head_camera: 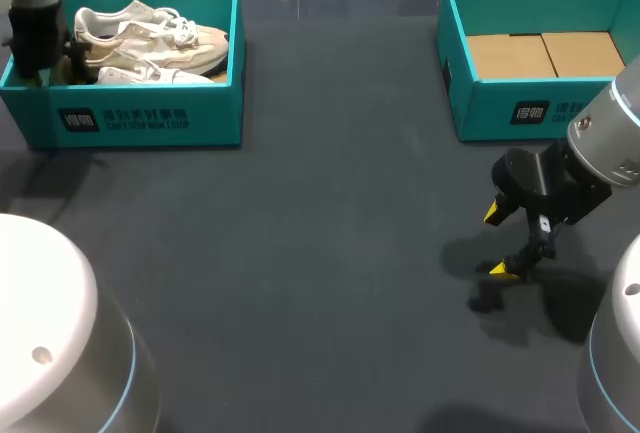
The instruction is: Take the shoe out of the shoebox, open the shoe tongue, remove and reinsert the insole, then place the shoe into the shoebox
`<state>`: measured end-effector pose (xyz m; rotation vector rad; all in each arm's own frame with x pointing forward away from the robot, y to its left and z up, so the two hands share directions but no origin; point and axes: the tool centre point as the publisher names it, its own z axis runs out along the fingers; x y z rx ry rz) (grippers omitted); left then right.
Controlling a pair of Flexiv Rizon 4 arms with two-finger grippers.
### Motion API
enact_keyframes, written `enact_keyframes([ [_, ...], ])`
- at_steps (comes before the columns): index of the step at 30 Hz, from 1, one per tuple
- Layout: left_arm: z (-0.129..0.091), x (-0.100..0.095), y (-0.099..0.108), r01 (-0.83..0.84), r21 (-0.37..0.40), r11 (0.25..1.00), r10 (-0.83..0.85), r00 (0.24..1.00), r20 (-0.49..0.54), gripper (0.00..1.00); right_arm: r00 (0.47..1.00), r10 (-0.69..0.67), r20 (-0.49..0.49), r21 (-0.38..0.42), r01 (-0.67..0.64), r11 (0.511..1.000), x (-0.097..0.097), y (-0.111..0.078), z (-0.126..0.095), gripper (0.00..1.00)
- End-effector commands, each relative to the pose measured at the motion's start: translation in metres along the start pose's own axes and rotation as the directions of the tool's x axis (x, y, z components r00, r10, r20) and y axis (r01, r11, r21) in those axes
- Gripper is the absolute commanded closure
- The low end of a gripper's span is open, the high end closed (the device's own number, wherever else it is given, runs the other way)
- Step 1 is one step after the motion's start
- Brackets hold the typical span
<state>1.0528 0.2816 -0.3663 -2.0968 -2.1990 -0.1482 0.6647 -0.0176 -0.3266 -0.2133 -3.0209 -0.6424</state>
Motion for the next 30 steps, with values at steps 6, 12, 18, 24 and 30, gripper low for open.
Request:
enact_keyframes([
  [6,0.01,-0.001,0.002,0.004,0.01,1.0,-0.004,1.0,-0.006,0.4,1.0,0.0,0.003,0.001,0.0,1.0,0.002,0.0,-0.001,0.0],
  [12,0.013,-0.002,0.004,0.005,0.017,1.0,-0.005,1.0,-0.011,0.71,1.0,0.0,0.003,0.001,0.0,1.0,0.002,0.0,-0.001,0.0],
  [18,0.014,0.0,0.003,0.008,0.02,1.0,-0.008,1.0,-0.015,1.0,1.0,0.0,0.003,0.001,0.0,1.0,0.002,0.0,-0.001,0.0],
  [24,0.011,0.006,0.002,0.018,0.018,1.0,-0.017,1.0,-0.015,1.0,1.0,0.0,0.003,0.001,0.0,1.0,0.002,0.0,-0.001,0.0],
  [30,0.004,0.013,0.002,0.034,0.002,0.999,-0.034,0.999,-0.006,1.0,1.0,0.0,0.003,0.001,0.0,1.0,0.002,0.0,-0.001,0.0],
])
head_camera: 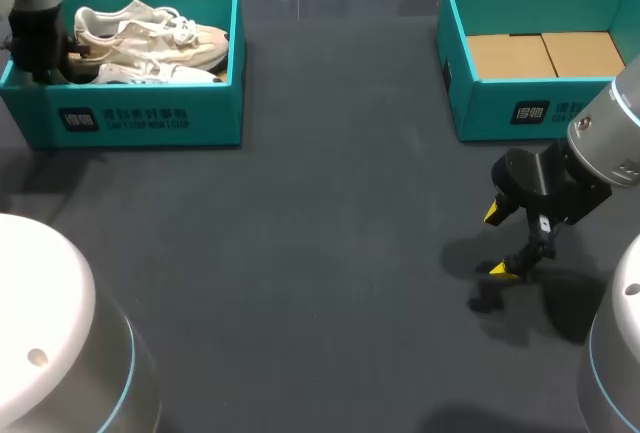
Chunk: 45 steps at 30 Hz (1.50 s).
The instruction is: Take the shoe out of the shoebox, open the shoe tongue, remove and reinsert the insole, then place the shoe into the shoebox
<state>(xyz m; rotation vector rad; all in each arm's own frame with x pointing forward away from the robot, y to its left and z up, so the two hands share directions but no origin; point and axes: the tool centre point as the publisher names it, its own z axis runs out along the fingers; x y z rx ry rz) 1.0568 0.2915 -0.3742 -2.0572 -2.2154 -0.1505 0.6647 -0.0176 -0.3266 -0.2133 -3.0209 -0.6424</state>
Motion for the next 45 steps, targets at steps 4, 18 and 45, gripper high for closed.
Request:
enact_keyframes([
  [4,-0.011,0.01,-0.002,0.026,-0.006,1.0,-0.026,1.0,0.017,1.0,1.0,0.0,0.003,0.001,0.0,1.0,0.002,0.0,-0.001,0.0],
  [18,-0.048,0.019,0.002,0.099,-0.007,0.995,-0.098,0.994,0.044,1.0,1.0,0.0,0.003,0.001,0.0,1.0,0.002,0.0,-0.001,0.0],
  [45,-0.207,0.047,-0.029,0.091,-0.104,0.99,-0.089,0.996,0.023,1.0,1.0,0.0,0.003,0.001,0.0,1.0,0.002,0.0,-0.001,0.0],
])
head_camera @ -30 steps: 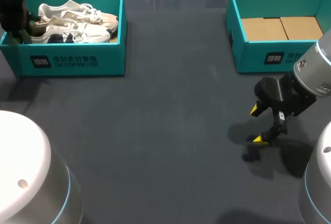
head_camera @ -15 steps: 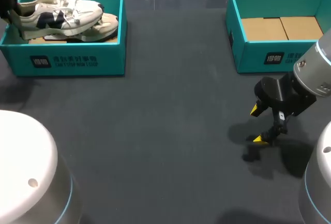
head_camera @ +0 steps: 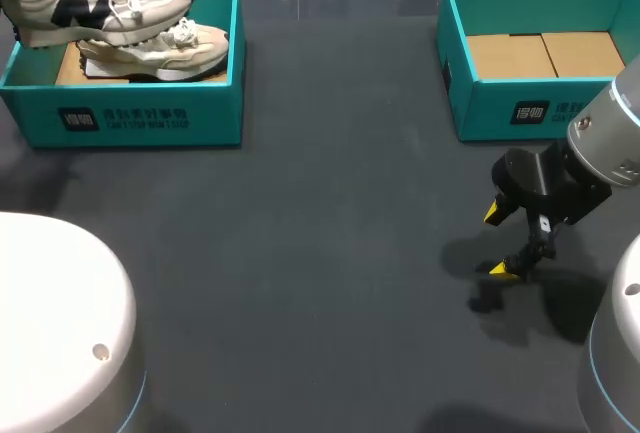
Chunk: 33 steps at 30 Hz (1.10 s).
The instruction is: Take the shoe out of the shoebox, open the shoe tongue, remove and reinsert the insole, then place the shoe into the shoebox
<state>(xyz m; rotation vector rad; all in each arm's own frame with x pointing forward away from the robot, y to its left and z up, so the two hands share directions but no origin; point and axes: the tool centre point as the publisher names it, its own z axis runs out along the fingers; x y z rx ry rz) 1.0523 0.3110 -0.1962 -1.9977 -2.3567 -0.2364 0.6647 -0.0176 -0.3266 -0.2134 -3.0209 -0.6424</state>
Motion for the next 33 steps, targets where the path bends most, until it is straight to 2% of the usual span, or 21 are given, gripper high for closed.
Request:
enact_keyframes([
  [1,-0.041,0.003,-0.026,-0.007,-0.03,1.0,0.007,1.0,0.003,1.0,1.0,0.0,0.003,0.001,0.0,1.0,0.002,0.0,-0.001,0.0],
  [6,-0.065,0.002,-0.049,-0.009,-0.054,0.999,0.009,1.0,-0.007,1.0,1.0,0.0,0.003,0.001,0.0,1.0,0.002,0.0,-0.001,0.0],
  [12,-0.085,-0.007,-0.09,-0.048,-0.073,0.996,0.046,0.999,-0.028,1.0,1.0,0.0,0.003,0.001,0.0,1.0,0.002,0.0,-0.001,0.0],
  [19,-0.092,-0.026,-0.141,-0.077,-0.087,0.993,0.075,0.997,-0.026,1.0,1.0,0.0,0.003,0.001,0.0,1.0,0.002,0.0,-0.001,0.0],
  [27,-0.1,-0.051,-0.185,-0.182,-0.052,0.982,0.183,0.983,0.016,1.0,1.0,0.0,0.003,0.001,0.0,1.0,0.002,0.0,-0.001,0.0],
  [33,-0.1,-0.051,-0.185,-0.182,-0.052,0.982,0.183,0.983,0.016,1.0,1.0,0.0,0.003,0.001,0.0,1.0,0.002,0.0,-0.001,0.0],
])
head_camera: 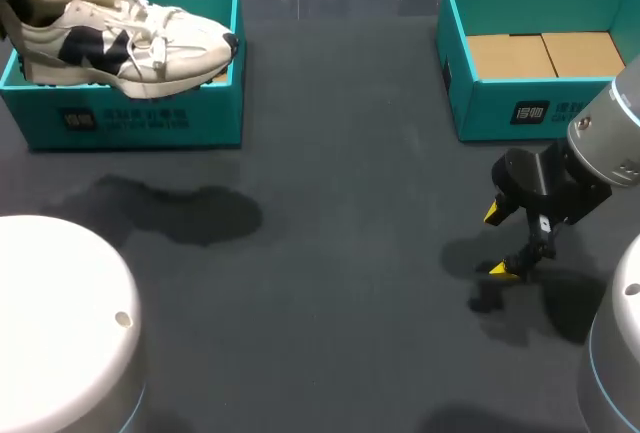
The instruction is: Take the shoe out of the shoebox, open the shoe tongue, remove and reinsert the insole, then place the shoe into the shoebox
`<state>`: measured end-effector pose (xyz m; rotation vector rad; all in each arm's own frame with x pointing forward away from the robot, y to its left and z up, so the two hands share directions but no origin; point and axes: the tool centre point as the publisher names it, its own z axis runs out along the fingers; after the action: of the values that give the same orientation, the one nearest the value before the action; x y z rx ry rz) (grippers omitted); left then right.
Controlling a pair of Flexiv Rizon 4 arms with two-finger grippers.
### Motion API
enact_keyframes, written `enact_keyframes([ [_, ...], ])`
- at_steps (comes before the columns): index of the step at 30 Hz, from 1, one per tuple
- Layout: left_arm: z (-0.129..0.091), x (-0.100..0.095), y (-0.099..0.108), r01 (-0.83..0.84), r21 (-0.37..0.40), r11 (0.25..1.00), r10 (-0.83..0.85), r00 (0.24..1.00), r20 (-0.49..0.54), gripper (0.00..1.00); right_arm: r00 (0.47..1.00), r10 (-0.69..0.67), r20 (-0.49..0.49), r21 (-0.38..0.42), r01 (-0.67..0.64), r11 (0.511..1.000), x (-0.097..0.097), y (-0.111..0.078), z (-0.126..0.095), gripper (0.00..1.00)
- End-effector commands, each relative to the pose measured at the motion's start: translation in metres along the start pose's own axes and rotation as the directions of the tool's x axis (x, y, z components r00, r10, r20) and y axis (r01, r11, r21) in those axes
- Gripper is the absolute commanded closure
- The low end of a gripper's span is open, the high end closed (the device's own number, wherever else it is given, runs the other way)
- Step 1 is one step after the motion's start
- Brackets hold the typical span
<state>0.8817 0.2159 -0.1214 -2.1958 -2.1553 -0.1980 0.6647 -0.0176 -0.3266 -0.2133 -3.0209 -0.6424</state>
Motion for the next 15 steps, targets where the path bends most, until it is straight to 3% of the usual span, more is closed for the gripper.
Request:
enact_keyframes([
  [1,-0.001,0.002,-0.009,0.0,-0.067,0.998,0.001,1.0,0.003,1.0,1.0,0.0,0.003,0.001,0.0,1.0,0.002,0.0,-0.001,0.0],
  [10,-0.001,0.002,-0.009,0.0,-0.067,0.998,0.001,1.0,0.003,1.0,1.0,0.0,0.003,0.001,0.0,1.0,0.002,0.0,-0.001,0.0],
  [15,0.003,-0.029,-0.048,0.023,-0.035,0.999,-0.023,1.0,0.006,1.0,1.0,0.0,0.003,0.001,0.0,1.0,0.002,0.0,-0.001,0.0],
])
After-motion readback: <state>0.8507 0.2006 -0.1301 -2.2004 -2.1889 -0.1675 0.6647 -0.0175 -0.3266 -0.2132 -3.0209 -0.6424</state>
